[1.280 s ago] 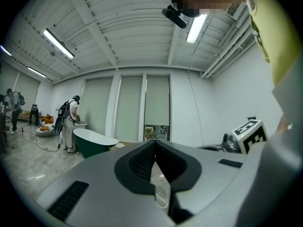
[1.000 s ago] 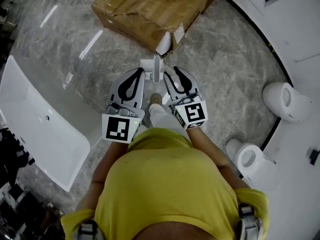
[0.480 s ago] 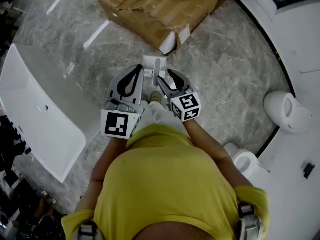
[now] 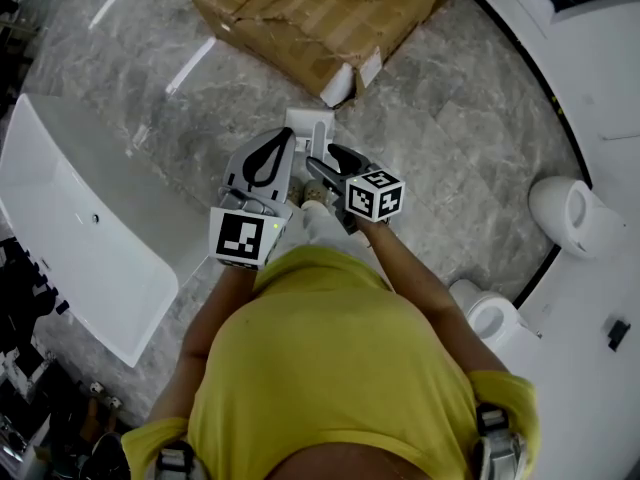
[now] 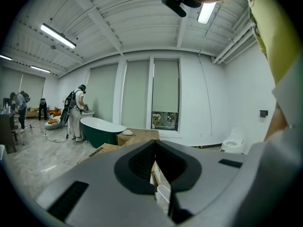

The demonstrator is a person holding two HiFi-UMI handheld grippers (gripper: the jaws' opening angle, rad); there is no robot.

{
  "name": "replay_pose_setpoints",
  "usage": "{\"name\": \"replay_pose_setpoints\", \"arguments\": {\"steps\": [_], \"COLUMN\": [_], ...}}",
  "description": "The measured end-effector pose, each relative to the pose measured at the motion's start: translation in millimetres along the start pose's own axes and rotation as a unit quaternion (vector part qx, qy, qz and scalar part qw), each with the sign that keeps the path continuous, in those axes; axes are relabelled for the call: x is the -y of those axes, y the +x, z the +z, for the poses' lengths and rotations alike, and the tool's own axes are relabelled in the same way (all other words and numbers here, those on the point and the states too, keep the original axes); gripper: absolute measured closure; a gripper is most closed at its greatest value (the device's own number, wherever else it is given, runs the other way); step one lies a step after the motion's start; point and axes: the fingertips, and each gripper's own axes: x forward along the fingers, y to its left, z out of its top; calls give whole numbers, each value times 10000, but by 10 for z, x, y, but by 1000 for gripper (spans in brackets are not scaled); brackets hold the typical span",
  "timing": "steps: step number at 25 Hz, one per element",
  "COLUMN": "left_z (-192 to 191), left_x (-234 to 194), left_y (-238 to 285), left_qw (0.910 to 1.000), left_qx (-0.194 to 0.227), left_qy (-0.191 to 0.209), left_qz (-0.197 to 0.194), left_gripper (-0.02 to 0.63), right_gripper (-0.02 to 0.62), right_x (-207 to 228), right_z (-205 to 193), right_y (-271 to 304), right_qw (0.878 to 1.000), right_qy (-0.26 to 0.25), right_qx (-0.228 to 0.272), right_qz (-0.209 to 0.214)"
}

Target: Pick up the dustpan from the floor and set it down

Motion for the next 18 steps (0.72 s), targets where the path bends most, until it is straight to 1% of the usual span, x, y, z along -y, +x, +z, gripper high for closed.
{"name": "replay_pose_setpoints", "arguments": {"steps": [4, 9, 11, 13, 14, 16, 18], "left_z": [-58, -86, -74, -75, -82, -98, -107], "left_x": [-103, -177, -191, -213, -230, -266, -291], "left_y": [64, 128, 125, 120, 124, 142, 153], "left_qw": [10000, 9997, 9997, 9996, 9996, 9996, 9996], "left_qx": [-87, -234, -237, -244, -250, -259, -269], "left_qy": [5, 12, 15, 35, 47, 48, 27], "left_qz": [-23, -73, -92, -98, -96, -90, -87], "left_gripper": [606, 606, 606, 606, 606, 606, 606], "right_gripper": [298, 299, 318, 346, 367, 438, 443], "right_x": [31, 53, 20, 0, -5, -10, -12], "right_z": [-66, -91, -90, -76, -67, -51, -41], "right_y": [102, 215, 241, 257, 268, 300, 324], "right_qw": [9983, 9906, 9864, 9845, 9847, 9855, 9841], "right_qy": [496, 1193, 1404, 1478, 1450, 1379, 1462], "right_qx": [-136, -187, -189, -161, -163, -196, -218], "right_qz": [261, 639, 836, 933, 951, 966, 987]}}
